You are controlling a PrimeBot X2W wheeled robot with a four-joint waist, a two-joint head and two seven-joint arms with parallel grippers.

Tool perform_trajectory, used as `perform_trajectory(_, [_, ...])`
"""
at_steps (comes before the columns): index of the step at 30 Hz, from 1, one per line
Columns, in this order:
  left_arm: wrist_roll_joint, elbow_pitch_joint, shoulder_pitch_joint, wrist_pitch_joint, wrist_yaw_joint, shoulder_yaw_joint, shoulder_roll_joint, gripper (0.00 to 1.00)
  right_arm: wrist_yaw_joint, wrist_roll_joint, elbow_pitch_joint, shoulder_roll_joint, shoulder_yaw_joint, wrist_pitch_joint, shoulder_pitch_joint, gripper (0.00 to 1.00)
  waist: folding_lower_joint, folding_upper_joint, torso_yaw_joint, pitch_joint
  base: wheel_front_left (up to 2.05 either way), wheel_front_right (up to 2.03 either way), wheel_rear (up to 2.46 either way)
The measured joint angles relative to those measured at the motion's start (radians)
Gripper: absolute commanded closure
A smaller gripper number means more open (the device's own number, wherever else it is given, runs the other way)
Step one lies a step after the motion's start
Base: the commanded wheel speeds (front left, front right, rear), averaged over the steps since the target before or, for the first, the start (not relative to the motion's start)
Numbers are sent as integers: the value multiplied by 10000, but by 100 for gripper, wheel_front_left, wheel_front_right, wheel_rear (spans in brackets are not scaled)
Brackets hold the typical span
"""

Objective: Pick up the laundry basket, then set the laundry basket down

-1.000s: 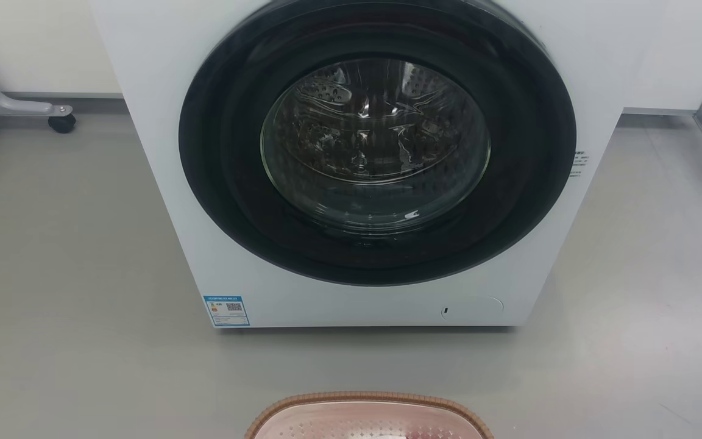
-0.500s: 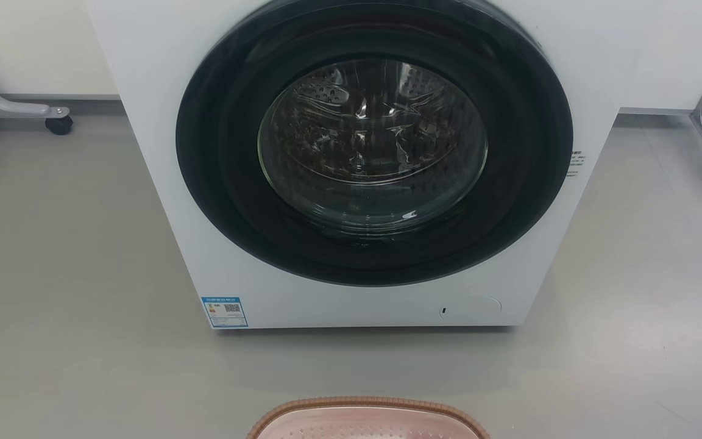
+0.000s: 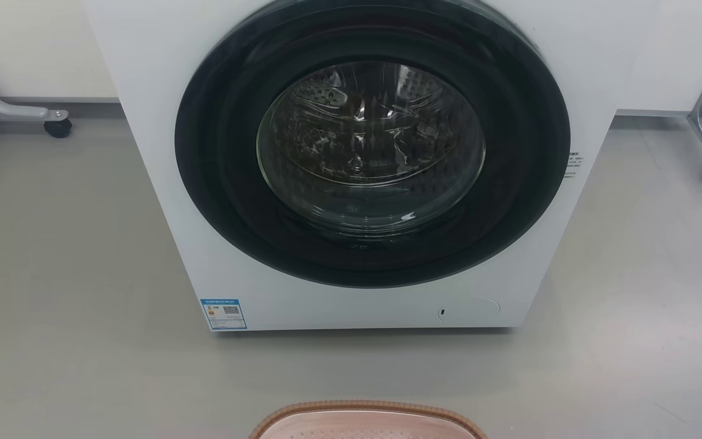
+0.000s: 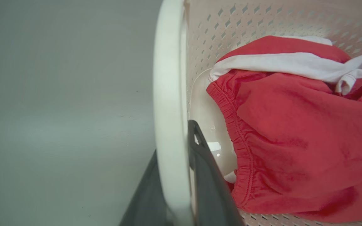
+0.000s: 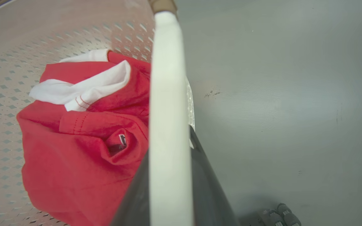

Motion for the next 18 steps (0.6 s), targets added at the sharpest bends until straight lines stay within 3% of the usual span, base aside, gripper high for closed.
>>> perform_trajectory(18, [-117, 10, 80, -12, 69, -188, 8, 100, -27, 387, 86, -4, 405, -161, -7, 100, 0, 0, -28, -12, 0, 0, 0])
